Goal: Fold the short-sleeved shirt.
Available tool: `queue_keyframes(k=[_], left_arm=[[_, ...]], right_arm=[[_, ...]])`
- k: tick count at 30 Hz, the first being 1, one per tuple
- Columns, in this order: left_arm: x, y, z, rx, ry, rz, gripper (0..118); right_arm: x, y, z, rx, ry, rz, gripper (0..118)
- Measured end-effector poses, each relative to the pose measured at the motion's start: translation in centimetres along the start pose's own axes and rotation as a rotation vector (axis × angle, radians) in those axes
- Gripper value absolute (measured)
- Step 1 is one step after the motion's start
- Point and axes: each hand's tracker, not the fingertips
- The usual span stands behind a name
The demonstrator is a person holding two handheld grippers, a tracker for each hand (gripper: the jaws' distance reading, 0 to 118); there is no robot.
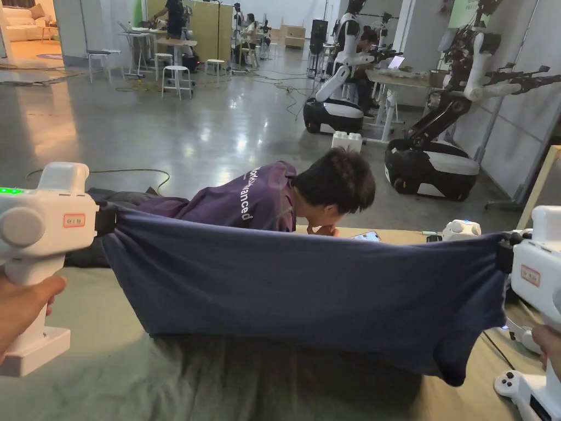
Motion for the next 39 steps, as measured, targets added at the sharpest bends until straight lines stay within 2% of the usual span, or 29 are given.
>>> queue_keyframes(k=[7, 15, 19, 24, 28, 31, 32, 33, 34, 35, 36, 39], left_arm=[[-0.8, -6.8, 4.6, -0.018, -0.023, 0.044, 6], [-0.7, -20.4, 9.3, -0.21, 0.008, 0.091, 6], [-0.5, -26.3, 9.8, -0.342, 0.018, 0.123, 6], [-1.5, -31.4, 8.8, -0.472, 0.011, 0.119, 6], [-1.8, -33.0, 8.1, -0.578, 0.011, 0.145, 6], [-1.6, -33.8, 6.8, -0.645, 0.025, 0.112, 6], [-1.4, -34.1, 6.6, -0.646, 0.027, 0.103, 7], [-1.3, -34.1, 6.4, -0.65, 0.035, 0.099, 17], [-1.2, -33.9, 6.3, -0.653, 0.043, 0.095, 31], [-1.1, -33.7, 6.2, -0.651, 0.063, 0.082, 43], [-0.7, -33.4, 6.6, -0.638, 0.09, 0.061, 47], [-0.3, -31.9, 6.8, -0.574, 0.124, -0.001, 51]], right_arm=[[0.6, -5.4, 5.5, -0.058, 0.013, 0.013, 2], [0.3, -16.0, 10.3, -0.249, 0.022, 0.072, 2], [0.0, -21.4, 11.4, -0.372, 0.025, 0.099, 2], [-0.5, -27.4, 11.6, -0.535, 0.015, 0.192, 2], [-0.5, -30.7, 11.2, -0.644, 0.035, 0.191, 2], [-0.7, -31.9, 10.7, -0.675, 0.031, 0.182, 4], [-0.9, -32.0, 10.7, -0.671, 0.029, 0.184, 9], [-1.2, -31.8, 10.6, -0.669, 0.011, 0.199, 30], [-1.4, -31.3, 10.7, -0.667, -0.03, 0.231, 51], [-1.7, -30.6, 11.0, -0.642, -0.078, 0.245, 65], [-1.8, -30.0, 11.2, -0.595, -0.09, 0.228, 66], [-1.6, -27.4, 11.5, -0.519, -0.057, 0.156, 66]])
